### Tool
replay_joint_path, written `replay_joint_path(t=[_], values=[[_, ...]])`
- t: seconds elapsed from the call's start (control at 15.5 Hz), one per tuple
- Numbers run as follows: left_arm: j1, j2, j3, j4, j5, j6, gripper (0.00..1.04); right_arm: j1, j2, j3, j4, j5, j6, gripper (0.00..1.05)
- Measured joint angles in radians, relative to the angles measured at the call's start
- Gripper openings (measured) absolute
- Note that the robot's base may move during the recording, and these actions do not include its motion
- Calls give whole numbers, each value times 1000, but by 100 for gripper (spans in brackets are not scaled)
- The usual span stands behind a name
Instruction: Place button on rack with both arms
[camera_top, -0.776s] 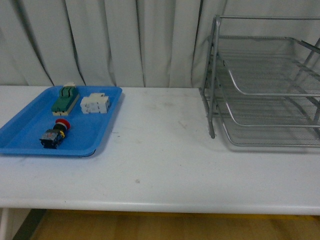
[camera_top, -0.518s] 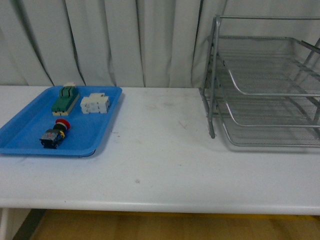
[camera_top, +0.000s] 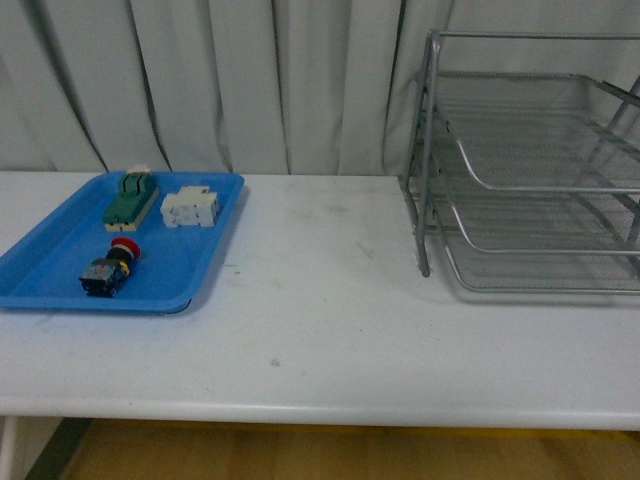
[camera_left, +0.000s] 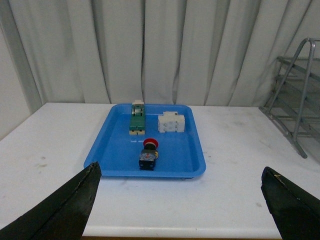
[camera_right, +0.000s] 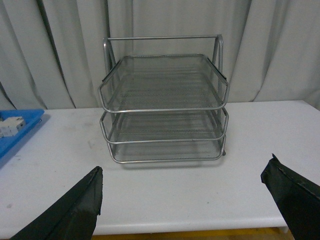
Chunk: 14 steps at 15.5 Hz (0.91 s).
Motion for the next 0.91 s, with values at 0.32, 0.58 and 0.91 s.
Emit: replay_joint_path(t=[0.32,0.58,0.91], values=[[0,0,0,0,0,0,98,0,0,0,0,0,0,98],[0,0,0,0,0,0,98,0,0,0,0,0,0,98],[0,0,0,0,0,0,98,4,5,5,-26,11,10,98]])
